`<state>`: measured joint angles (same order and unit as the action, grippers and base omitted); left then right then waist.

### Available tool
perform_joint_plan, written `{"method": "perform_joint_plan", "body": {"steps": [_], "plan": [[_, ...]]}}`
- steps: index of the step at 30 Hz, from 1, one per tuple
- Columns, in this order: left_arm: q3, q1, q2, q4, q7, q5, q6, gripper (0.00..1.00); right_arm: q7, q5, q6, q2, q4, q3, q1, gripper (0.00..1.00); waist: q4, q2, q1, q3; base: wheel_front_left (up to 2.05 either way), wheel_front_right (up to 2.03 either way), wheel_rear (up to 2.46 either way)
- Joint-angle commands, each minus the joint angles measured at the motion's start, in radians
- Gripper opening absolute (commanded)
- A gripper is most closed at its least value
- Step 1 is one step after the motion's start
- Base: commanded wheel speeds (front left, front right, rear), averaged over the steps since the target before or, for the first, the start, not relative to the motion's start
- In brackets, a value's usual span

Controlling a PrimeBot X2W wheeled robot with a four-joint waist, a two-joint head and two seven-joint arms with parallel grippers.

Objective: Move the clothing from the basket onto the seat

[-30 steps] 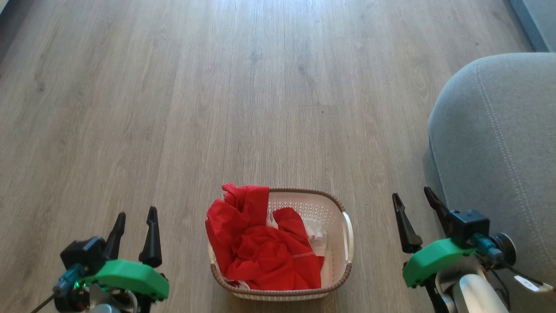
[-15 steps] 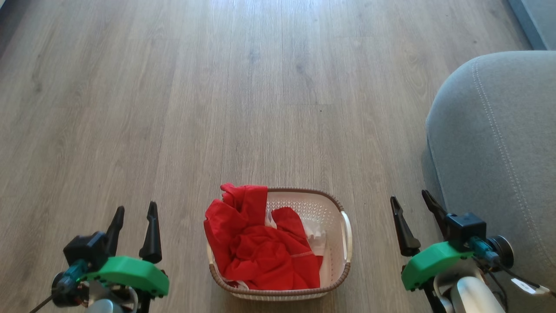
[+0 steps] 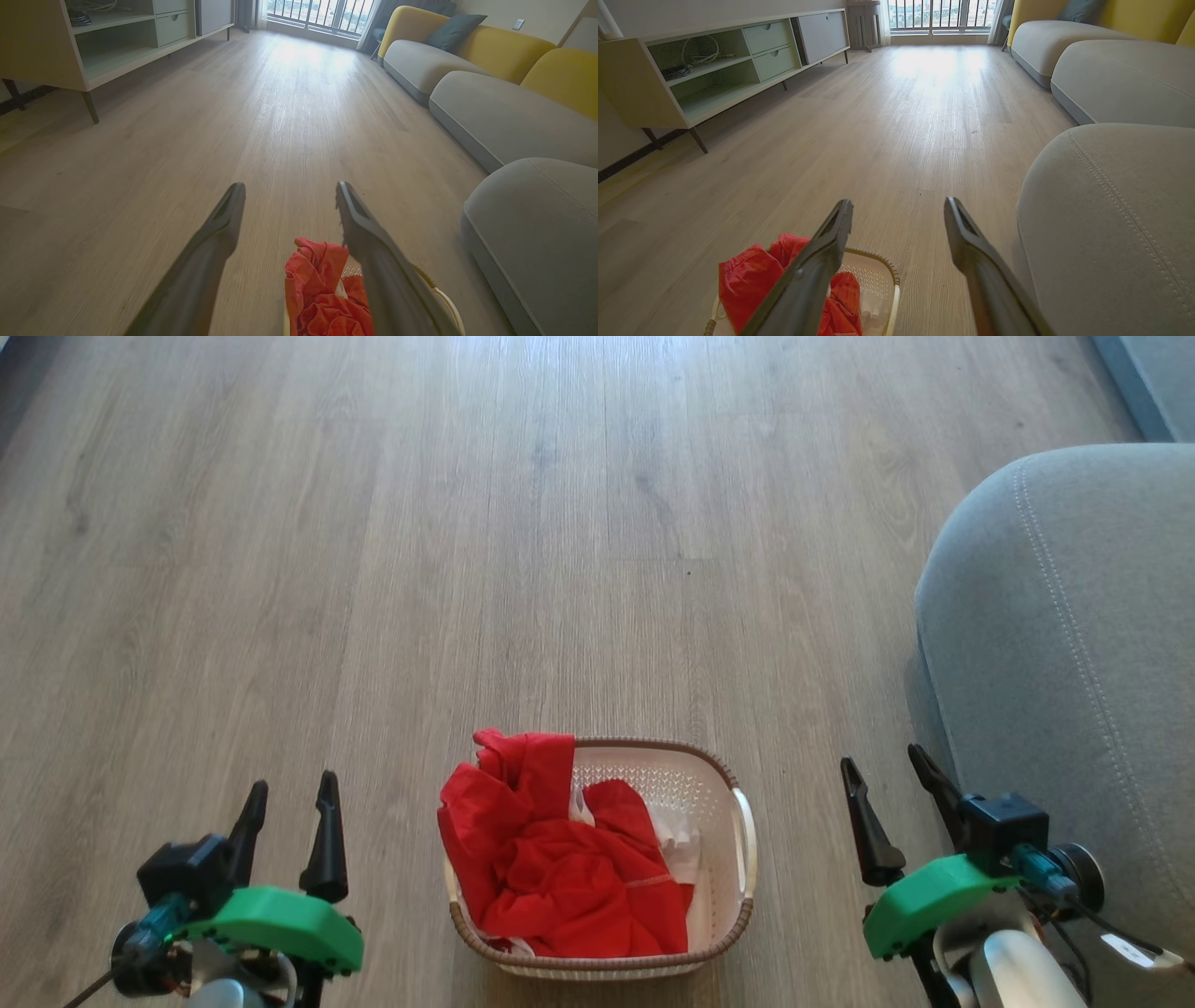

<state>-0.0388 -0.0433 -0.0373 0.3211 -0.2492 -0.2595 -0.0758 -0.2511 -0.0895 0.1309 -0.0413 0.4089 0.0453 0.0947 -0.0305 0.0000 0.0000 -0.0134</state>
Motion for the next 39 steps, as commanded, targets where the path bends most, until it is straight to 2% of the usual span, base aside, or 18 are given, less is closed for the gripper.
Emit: {"method": "perform_joint_plan", "body": {"steps": [1, 9, 14, 22, 24, 31, 39], "plan": [[-0.034, -0.052, -0.013, -0.027, -0.013, 0.007, 0.0, 1.0, -0.011, -0.001, 0.0, -0.009, -0.027, 0.023, 0.054, 1.0, -0.001, 0.0, 0.0, -0.002, 0.0, 0.0, 0.0], [0.007, -0.07, -0.013, -0.008, -0.013, -0.008, 0.005, 1.0, -0.011, 0.014, 0.0, -0.009, -0.044, 0.024, 0.074, 1.0, 0.002, 0.0, 0.0, -0.065, 0.0, 0.0, 0.0], [0.047, -0.141, -0.013, 0.006, -0.013, -0.011, 0.002, 1.0, -0.011, 0.027, 0.0, -0.009, -0.071, 0.02, 0.132, 1.0, 0.011, 0.0, 0.0, -0.201, 0.0, 0.0, 0.0], [0.194, -0.328, -0.013, 0.104, -0.013, 0.05, -0.022, 1.0, -0.011, 0.032, 0.0, -0.009, -0.123, 0.003, 0.265, 1.0, 0.033, 0.0, 0.0, -0.462, 0.0, 0.0, 0.0], [0.207, -0.352, -0.013, 0.123, -0.013, 0.061, -0.023, 1.0, -0.011, 0.03, 0.0, -0.009, -0.129, 0.002, 0.28, 1.0, 0.038, 0.0, 0.0, -0.491, 0.0, 0.0, 0.0], [0.307, -0.543, -0.013, 0.27, -0.013, 0.175, -0.033, 1.0, -0.011, 0.019, 0.0, -0.009, -0.171, -0.013, 0.357, 1.0, 0.068, 0.0, 0.0, -0.664, 0.0, 0.0, 0.0], [0.429, -0.756, -0.013, 0.556, 0.023, 0.271, -0.02, 1.0, -0.011, -0.006, 0.0, -0.009, -0.197, -0.02, 0.387, 1.0, 0.102, 0.0, 0.0, -0.765, 0.0, 0.0, 0.0]]}}
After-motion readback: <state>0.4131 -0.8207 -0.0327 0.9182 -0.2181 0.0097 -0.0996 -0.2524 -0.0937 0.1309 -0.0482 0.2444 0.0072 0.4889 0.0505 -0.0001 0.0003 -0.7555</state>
